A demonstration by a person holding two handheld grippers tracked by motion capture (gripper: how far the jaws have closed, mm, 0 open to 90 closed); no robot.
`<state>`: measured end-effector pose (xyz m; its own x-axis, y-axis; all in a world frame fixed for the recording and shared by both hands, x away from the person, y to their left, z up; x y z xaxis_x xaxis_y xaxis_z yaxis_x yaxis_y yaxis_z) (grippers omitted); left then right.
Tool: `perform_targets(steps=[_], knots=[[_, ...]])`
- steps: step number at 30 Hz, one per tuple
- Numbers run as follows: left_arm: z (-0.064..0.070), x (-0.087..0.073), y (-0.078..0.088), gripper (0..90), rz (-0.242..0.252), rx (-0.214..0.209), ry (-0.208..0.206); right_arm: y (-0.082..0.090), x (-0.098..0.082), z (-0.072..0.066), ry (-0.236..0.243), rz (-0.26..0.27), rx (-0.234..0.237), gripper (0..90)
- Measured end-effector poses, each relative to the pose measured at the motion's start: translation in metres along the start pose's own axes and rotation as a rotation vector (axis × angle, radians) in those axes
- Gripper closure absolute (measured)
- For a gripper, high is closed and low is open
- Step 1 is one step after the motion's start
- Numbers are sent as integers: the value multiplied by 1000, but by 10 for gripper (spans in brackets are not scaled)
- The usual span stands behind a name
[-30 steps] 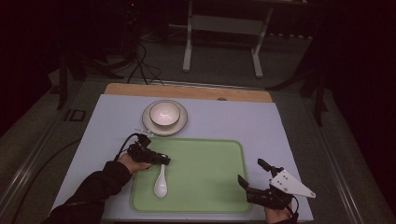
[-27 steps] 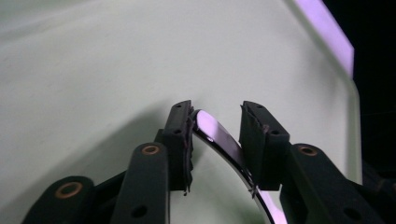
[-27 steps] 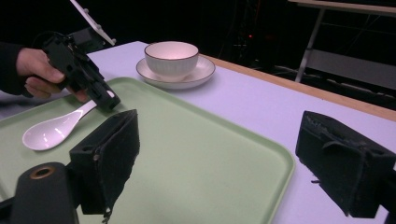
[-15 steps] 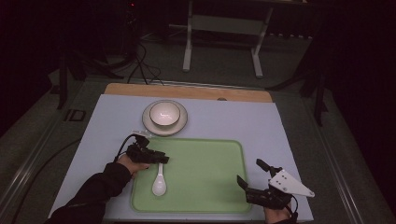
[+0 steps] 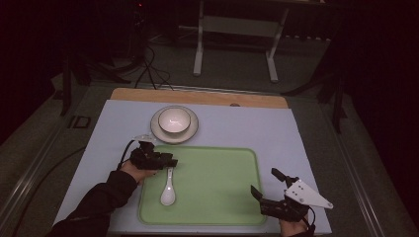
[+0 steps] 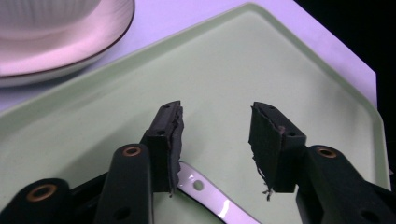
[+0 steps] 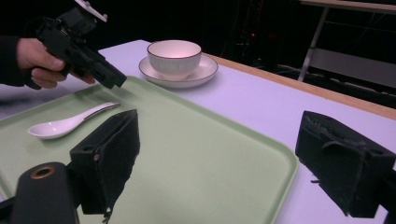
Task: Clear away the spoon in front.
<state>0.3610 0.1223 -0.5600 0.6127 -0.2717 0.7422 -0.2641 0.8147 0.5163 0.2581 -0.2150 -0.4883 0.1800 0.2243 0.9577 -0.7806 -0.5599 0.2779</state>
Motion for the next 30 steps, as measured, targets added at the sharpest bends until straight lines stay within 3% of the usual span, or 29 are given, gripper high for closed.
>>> perform_targets(steps=[8, 16, 30], knots=[[26, 11, 12, 466, 3, 11, -85, -1, 0, 0, 0, -3, 1, 135], [42, 18, 28, 310, 24, 76, -103, -1, -1, -1, 1, -3, 1, 135], [61, 10, 62, 244, 52, 123, -121, 0, 0, -1, 0, -3, -3, 135]])
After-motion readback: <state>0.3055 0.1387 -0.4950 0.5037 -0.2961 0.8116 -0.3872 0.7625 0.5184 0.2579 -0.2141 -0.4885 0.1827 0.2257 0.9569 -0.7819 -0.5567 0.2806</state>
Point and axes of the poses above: each handheld gripper's, and its own axes: y roughly backward along the jaws, x roughly out of its top, z roughly to its right, the point moved 7 cm from there along -y, roughly forward along the jaws, and after that the axes turned 3 degrees about -x, right-handed, at the moved point
